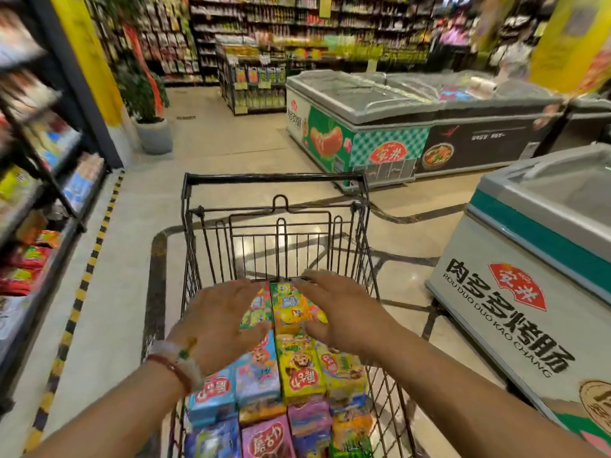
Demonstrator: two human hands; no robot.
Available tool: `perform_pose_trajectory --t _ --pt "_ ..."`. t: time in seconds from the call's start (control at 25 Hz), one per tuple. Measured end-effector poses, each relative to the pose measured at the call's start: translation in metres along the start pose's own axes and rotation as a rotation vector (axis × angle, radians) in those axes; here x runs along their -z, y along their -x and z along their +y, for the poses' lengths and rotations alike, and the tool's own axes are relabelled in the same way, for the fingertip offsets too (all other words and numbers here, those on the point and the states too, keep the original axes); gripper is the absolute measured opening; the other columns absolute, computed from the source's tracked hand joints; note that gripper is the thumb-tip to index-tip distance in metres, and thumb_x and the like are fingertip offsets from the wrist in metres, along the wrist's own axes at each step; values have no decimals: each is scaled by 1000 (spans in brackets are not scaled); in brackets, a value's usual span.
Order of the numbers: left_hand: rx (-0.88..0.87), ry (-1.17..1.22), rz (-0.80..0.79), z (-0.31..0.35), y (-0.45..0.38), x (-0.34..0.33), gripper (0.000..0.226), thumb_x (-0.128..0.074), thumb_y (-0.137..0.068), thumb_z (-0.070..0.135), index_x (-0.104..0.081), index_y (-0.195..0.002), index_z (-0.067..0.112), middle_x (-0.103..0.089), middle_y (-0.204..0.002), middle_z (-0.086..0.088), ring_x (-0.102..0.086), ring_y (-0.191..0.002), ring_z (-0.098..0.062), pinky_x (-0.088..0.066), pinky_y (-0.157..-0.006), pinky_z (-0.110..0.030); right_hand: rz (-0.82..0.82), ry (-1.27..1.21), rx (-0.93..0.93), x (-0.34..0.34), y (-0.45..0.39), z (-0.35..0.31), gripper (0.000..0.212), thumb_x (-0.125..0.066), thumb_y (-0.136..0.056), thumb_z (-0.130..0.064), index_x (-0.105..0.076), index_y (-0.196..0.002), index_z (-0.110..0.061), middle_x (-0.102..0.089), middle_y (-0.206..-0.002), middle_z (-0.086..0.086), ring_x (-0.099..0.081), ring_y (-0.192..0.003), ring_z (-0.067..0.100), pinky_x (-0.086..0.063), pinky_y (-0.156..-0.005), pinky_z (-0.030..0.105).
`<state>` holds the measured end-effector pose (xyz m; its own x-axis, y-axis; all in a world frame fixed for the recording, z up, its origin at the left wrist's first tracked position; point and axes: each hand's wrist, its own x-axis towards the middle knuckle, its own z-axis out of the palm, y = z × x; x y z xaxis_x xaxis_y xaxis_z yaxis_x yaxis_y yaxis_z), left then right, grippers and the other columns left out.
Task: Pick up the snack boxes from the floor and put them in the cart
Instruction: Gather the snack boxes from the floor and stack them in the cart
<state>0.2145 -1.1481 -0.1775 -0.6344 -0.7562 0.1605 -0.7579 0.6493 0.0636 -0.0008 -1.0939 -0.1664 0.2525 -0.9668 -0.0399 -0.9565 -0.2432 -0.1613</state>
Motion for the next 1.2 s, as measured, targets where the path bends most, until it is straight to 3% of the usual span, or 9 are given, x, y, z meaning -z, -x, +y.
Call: perform_pose_trajectory --t 0.08,0.16,0.28,0.44,0.52,0.64,0.8,1.0,1.2 --pt "81 -18 -18 5 21 44 81 -28 -72 69 -53 -131 20 -58 -129 -1 -59 -116 -25 -44 -95 -46 70 77 74 43 10 -20 85 -17 -79 -71 -16 -152 -29 -12 -160 3 -9 -147 21 -10 -117 40" --pt "202 -68 -29 10 51 80 102 -6 -60 80 -24 -148 32 -27 -153 7 -26 -141 -16 -20 -114 -38 132 156 138 75 25 -40 98 -1 -65 -75 -13 -152 -33 -6 -161 0 -2 -148 20 -6 -117 43" --pt "311 -128 -11 28 91 124 123 12 -42 93 -9 -149 37 -10 -158 10 -9 -144 -12 -6 -115 -32 212 167 251 103 49 -61 98 -3 -65 -76 -19 -151 -32 -15 -159 2 -11 -146 26 -9 -116 45" --pt "395 -173 20 70 151 152 106 3 -53 82 -9 -149 38 -9 -158 10 -6 -144 -10 -5 -114 -32 163 214 388 104 88 -81 92 -12 -72 -80 -11 -152 -34 -8 -161 0 -6 -147 20 -3 -117 38" --pt "447 -227 8 86 183 159 110 6 -52 88 -9 -149 38 -9 -158 9 -7 -145 -12 -7 -115 -35 125 223 443 101 106 -94 89 -16 -76 -81 -7 -152 -36 -2 -161 -1 0 -147 18 1 -117 36" --pt "563 -263 -9 104 234 167 117 12 -48 94 -9 -149 39 -9 -158 9 -7 -145 -13 -9 -116 -37 150 232 557 100 130 -122 99 -2 -65 -84 -8 -151 -36 -6 -161 0 -4 -146 19 -3 -116 36" --pt "687 -282 31 131 306 188 101 1 -58 84 -6 -149 41 -6 -158 11 -7 -144 -11 -10 -116 -37 112 191 688 103 166 -170 98 4 -62 -80 -3 -151 -38 -1 -161 -1 -1 -146 18 -2 -116 38" --pt "836 -285 63 171 403 212 127 24 -40 92 -8 -150 38 -10 -158 10 -12 -144 -12 -14 -116 -34 129 167 843 100 211 -240 90 0 -69 -76 -3 -151 -40 1 -161 -3 -1 -146 18 -1 -117 35" --pt "1020 -308 65 221 527 220 126 28 -39 90 -7 -149 41 -9 -157 11 -11 -143 -12 -12 -113 -34 138 143 1034 88 276 -331 100 11 -61 -80 -7 -151 -40 -4 -160 -4 -4 -145 17 -5 -116 35"
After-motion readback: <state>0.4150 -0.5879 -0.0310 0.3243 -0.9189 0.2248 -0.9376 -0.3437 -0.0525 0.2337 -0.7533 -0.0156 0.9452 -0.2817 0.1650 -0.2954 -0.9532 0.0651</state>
